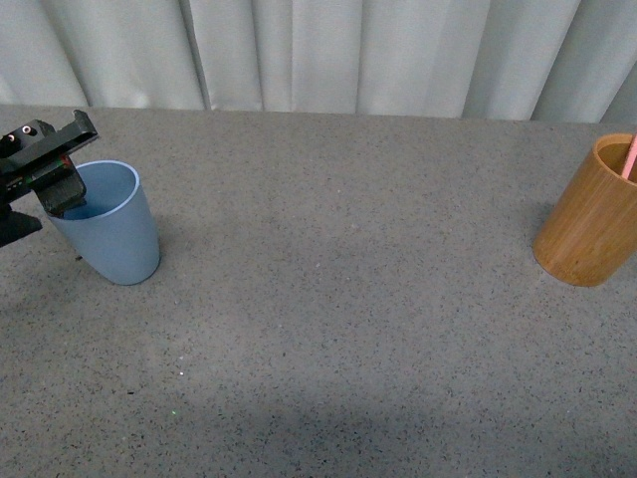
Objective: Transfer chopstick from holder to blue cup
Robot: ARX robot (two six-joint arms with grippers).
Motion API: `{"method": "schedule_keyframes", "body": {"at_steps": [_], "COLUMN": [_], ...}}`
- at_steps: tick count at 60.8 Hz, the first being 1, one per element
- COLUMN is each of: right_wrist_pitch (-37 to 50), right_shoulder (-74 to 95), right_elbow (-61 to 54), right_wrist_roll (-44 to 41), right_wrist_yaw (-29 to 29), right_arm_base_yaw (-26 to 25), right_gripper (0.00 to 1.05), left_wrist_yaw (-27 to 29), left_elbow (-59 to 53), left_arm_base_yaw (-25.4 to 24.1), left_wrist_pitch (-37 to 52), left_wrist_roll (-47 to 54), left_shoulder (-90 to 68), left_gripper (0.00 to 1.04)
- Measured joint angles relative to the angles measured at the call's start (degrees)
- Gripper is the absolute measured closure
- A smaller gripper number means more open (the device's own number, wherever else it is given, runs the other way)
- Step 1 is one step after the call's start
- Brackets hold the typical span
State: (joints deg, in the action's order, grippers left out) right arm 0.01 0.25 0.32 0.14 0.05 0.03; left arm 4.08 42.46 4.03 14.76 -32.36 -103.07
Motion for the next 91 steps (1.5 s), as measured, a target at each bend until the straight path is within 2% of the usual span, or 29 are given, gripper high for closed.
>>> {"method": "schedule_keyframes", "body": {"at_steps": [14,28,40,54,71,91], "right_wrist_pitch": [0.00,0.00,0.00,0.00,0.00,0.00], "right_shoulder": [0.00,0.00,0.00,0.00,0.00,0.00], "right_elbow": [0.00,0.00,0.00,0.00,0.00,0.00], "right_wrist_roll": [0.00,0.00,0.00,0.00,0.00,0.00], "right_wrist_yaw": [0.00,0.00,0.00,0.02,0.00,0.00], "right_arm_base_yaw": [0.00,0.00,0.00,0.00,0.00,0.00], "right_gripper": [0.09,0.09,0.09,0.09,0.09,0.09], "left_wrist_yaw": [-1.70,-2.21,-8.20,-6.19,-2.05,-0.33], "left_elbow": [-0.04,-0.90,0.87,4.42,6.43,6.86], "left_arm_base_yaw": [0.87,2.16,11.87,20.61,23.06,26.60], "left_wrist_pitch": [0.96,1.31,-0.98,-4.50,-5.27,-5.79], "left_wrist_roll": [1.03,1.51,6.05,15.43,16.37,16.85], "left_shoulder": [0.44,0.72,2.62,2.14,0.20,-1.70], "left_gripper": [1.02,1.01,1.01,1.01,1.01,1.01]}}
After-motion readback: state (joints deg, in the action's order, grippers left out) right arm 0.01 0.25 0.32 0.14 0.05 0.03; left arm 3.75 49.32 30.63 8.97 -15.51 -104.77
